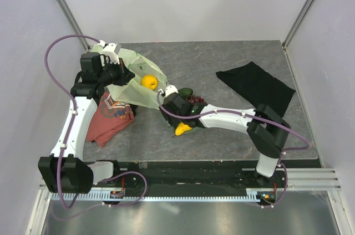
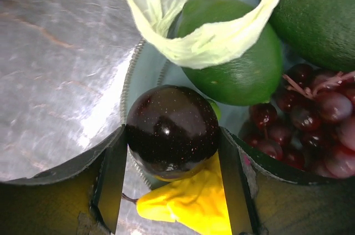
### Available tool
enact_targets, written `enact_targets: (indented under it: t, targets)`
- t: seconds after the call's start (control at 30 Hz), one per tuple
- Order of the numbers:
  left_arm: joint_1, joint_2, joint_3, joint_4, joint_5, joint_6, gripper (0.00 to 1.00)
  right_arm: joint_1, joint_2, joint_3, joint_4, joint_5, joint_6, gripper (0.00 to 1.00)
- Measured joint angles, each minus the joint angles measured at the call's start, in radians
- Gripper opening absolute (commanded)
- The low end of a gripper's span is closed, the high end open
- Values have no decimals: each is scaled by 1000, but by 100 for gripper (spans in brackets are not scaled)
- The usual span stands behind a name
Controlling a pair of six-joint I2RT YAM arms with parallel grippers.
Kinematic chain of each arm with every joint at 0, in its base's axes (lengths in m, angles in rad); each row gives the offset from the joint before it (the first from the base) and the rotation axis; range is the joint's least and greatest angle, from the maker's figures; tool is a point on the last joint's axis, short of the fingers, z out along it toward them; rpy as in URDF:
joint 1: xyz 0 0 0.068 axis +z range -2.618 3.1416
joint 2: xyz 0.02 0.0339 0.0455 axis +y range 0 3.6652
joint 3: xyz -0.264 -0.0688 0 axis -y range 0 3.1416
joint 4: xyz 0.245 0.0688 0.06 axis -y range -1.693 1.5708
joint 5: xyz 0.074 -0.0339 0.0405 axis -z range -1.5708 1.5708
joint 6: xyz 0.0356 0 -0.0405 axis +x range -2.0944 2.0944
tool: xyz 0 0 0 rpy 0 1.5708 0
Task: Place the fruits into the plastic bag
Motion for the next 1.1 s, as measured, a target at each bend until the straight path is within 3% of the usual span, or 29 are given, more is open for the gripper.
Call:
enact_targets:
  t: [0.57, 0.83, 1.1]
  targets:
    - [0, 0, 0, 0, 0, 0, 2, 2, -168, -160, 238, -136, -56, 47]
    - [0, 0, 0, 0, 0, 0, 1, -6, -199, -162, 381, -251, -55, 46]
    - [0, 0, 0, 0, 0, 0, 1, -101, -131, -90, 467, -368, -22, 45]
